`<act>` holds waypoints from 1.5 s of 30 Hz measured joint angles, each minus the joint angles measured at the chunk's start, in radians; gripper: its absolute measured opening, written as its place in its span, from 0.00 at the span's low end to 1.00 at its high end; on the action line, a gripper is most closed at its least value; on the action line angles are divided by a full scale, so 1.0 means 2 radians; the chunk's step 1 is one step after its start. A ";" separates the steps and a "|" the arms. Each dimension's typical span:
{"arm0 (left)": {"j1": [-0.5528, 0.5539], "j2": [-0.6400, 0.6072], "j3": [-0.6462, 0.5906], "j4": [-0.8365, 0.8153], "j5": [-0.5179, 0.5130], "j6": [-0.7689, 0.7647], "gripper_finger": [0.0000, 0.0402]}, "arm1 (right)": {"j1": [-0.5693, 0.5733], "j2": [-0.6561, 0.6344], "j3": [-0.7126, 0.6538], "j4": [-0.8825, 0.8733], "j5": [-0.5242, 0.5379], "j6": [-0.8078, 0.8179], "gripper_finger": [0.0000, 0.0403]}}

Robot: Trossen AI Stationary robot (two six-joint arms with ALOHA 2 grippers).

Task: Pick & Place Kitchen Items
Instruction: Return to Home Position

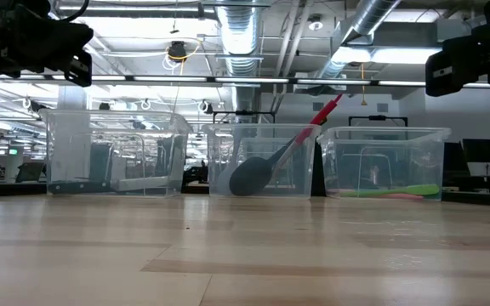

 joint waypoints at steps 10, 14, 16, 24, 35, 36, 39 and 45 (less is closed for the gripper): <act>0.000 0.000 0.000 0.000 0.000 0.006 0.01 | 0.000 0.000 0.000 0.000 0.000 0.000 0.31; 0.000 0.000 0.000 0.000 0.000 0.007 0.01 | 0.000 0.000 0.000 0.000 0.000 0.000 0.31; 0.000 0.000 0.000 0.000 0.000 0.008 0.01 | 0.000 0.000 0.000 0.000 0.000 0.000 0.31; 0.000 0.000 0.000 0.000 -0.013 0.008 0.01 | 0.000 0.000 0.000 0.000 0.000 0.000 0.31; 0.000 0.000 0.000 0.000 -0.015 0.008 0.01 | 0.000 0.000 0.000 0.000 0.000 0.000 0.31; 0.000 0.000 0.000 0.001 -0.015 0.008 0.01 | 0.000 0.000 0.000 0.000 0.000 0.000 0.31; 0.000 0.000 0.000 0.001 -0.015 0.008 0.01 | 0.000 0.000 0.000 0.000 0.000 0.000 0.31; 0.000 0.000 0.000 0.001 -0.015 0.008 0.01 | 0.000 0.000 0.000 0.000 0.000 0.000 0.31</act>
